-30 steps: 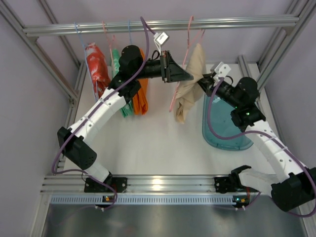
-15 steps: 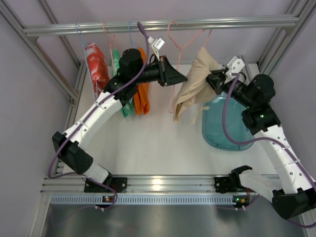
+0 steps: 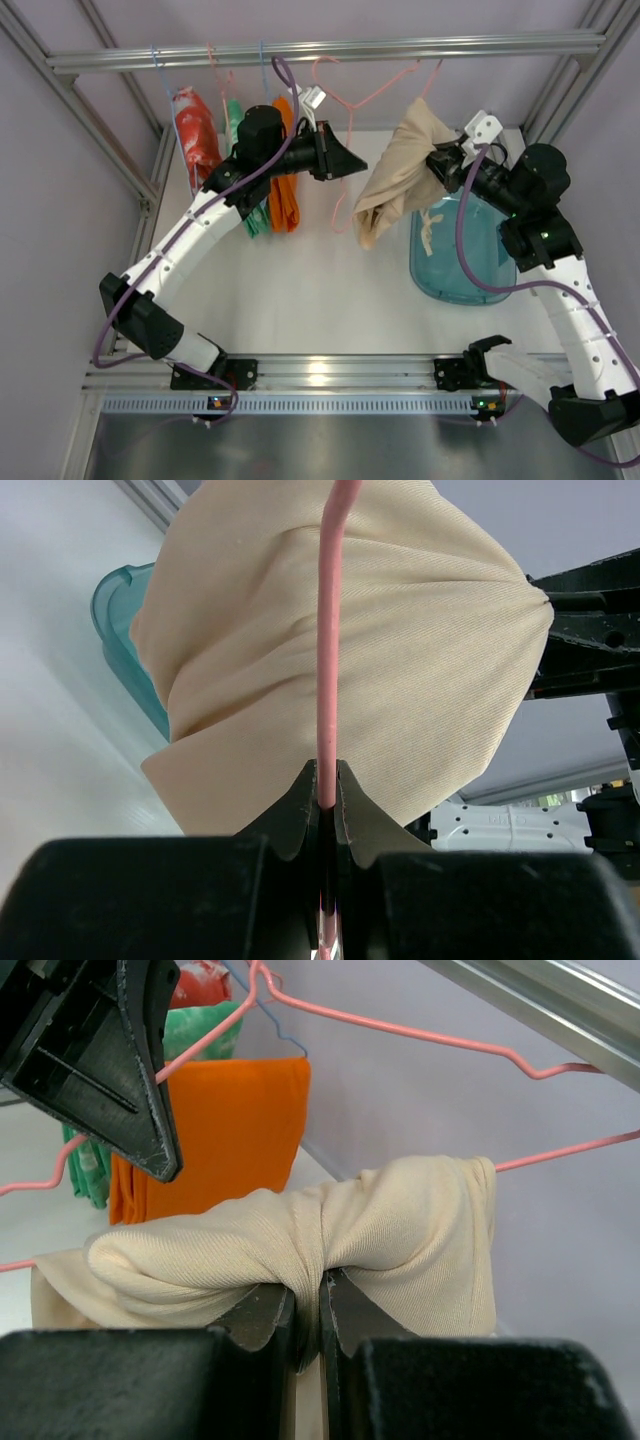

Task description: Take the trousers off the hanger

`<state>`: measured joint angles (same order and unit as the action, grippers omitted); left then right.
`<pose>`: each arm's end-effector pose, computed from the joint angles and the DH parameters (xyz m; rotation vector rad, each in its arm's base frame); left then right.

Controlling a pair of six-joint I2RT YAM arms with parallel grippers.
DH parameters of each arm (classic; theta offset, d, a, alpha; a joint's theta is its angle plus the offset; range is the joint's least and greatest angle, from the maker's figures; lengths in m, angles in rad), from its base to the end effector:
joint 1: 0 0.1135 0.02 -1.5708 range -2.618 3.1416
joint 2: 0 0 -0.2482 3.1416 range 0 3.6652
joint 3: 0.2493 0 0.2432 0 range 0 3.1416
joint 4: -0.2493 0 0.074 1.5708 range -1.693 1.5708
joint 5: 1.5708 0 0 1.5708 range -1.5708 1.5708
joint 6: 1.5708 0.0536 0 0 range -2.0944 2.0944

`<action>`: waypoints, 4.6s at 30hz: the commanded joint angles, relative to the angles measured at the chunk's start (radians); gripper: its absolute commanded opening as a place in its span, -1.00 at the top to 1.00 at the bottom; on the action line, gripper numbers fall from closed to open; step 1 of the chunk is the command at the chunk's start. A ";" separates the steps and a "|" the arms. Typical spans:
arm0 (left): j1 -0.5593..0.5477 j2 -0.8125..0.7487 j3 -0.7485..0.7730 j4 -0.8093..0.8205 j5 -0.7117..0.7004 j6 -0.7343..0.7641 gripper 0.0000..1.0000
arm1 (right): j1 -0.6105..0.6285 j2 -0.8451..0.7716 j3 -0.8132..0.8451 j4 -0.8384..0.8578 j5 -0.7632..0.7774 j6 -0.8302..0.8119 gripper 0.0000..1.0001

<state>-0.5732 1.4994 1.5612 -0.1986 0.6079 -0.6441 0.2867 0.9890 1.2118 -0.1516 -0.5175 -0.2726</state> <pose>0.2781 -0.2159 0.4194 0.4357 1.8485 -1.3845 0.2040 0.0878 0.4400 -0.8040 1.2923 0.3986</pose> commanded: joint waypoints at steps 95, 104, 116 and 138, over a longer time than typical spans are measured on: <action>-0.025 -0.110 0.152 -0.478 -0.267 0.451 1.00 | -0.020 -0.357 -0.423 0.187 0.812 0.098 1.00; -0.025 -0.045 0.260 -0.642 -0.397 0.429 1.00 | -0.020 -0.172 -0.532 0.201 0.846 0.122 0.89; -0.027 0.033 0.391 -0.665 -0.502 0.347 1.00 | -0.032 -0.161 -0.422 0.032 0.555 0.205 -0.99; -0.050 0.136 0.514 -0.650 -0.691 0.120 1.00 | 0.253 0.006 -0.114 0.266 0.195 0.728 -0.57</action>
<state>-0.6064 1.6432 2.0457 -0.8909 -0.0196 -0.4847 0.4339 0.9607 1.0122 -0.0029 -0.3477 0.3412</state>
